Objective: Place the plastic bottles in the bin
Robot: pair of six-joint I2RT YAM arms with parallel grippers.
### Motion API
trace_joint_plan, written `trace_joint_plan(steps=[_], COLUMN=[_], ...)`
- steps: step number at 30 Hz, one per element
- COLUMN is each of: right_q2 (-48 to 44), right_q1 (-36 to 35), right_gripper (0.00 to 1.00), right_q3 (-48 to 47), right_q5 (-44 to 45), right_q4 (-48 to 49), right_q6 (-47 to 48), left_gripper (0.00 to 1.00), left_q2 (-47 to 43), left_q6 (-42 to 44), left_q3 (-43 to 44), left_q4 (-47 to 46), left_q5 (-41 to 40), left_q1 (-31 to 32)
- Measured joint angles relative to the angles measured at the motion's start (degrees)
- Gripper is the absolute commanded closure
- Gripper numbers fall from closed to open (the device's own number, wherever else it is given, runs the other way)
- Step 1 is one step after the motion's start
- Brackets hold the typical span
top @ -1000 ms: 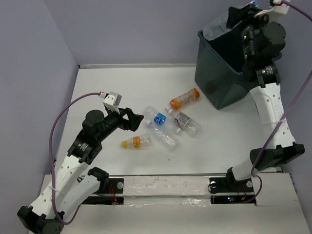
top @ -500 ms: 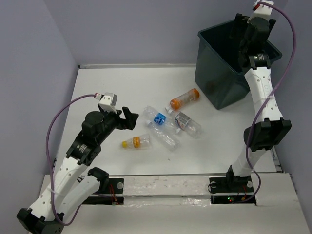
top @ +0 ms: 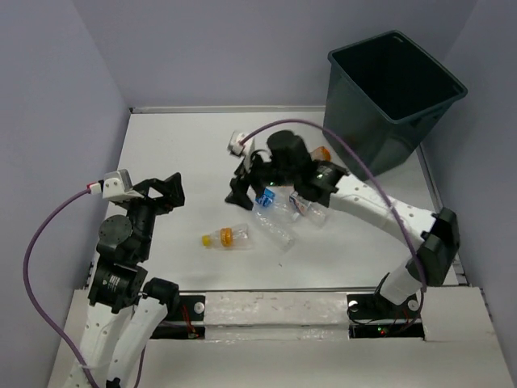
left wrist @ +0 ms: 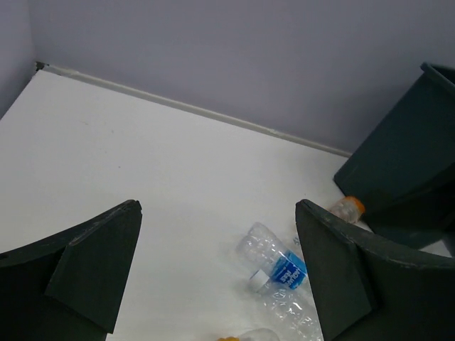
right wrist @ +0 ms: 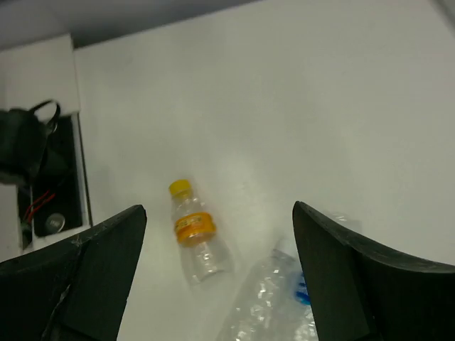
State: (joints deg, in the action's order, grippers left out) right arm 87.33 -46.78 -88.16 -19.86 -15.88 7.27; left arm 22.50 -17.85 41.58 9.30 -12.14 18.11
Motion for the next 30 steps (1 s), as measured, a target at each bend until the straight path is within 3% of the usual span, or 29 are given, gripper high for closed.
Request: trace_joint_plan(steps=[5, 17, 23, 24, 27, 30], right_q2=[11.91, 29.05, 34.05, 34.64, 35.04, 34.01], right_q1=[-10.01, -15.89, -17.25, -17.44, -17.44, -17.44], right_gripper=[0.06, 0.07, 0.24, 0.34, 0.49, 0.53], right_q3=[5.88, -1.16, -2.56, -2.73, -2.97, -2.99], right_q5=[-0.68, 7.28, 10.23, 10.82, 12.04, 14.01], right_q4=[-1.99, -6.71, -8.35, -8.48, -8.17, -6.60], right_q6=[3.58, 9.68, 11.02, 10.95, 10.51, 9.18], left_gripper=[0.01, 0.01, 0.01, 0.01, 0.01, 0.01], left_q2=[-0.50, 0.24, 0.63, 0.63, 0.63, 0.63], left_q6=[-0.94, -1.38, -1.40, -1.38, -1.42, -1.53], left_q3=[0.00, 0.00, 0.00, 0.00, 0.00, 0.00], left_q4=[0.48, 0.81, 0.83, 0.83, 0.81, 0.81], left_q5=[-2.73, -2.89, -2.43, -2.25, -2.03, -1.77], left_q1=[-2.29, -3.82, -4.15, -4.28, -4.35, -4.37])
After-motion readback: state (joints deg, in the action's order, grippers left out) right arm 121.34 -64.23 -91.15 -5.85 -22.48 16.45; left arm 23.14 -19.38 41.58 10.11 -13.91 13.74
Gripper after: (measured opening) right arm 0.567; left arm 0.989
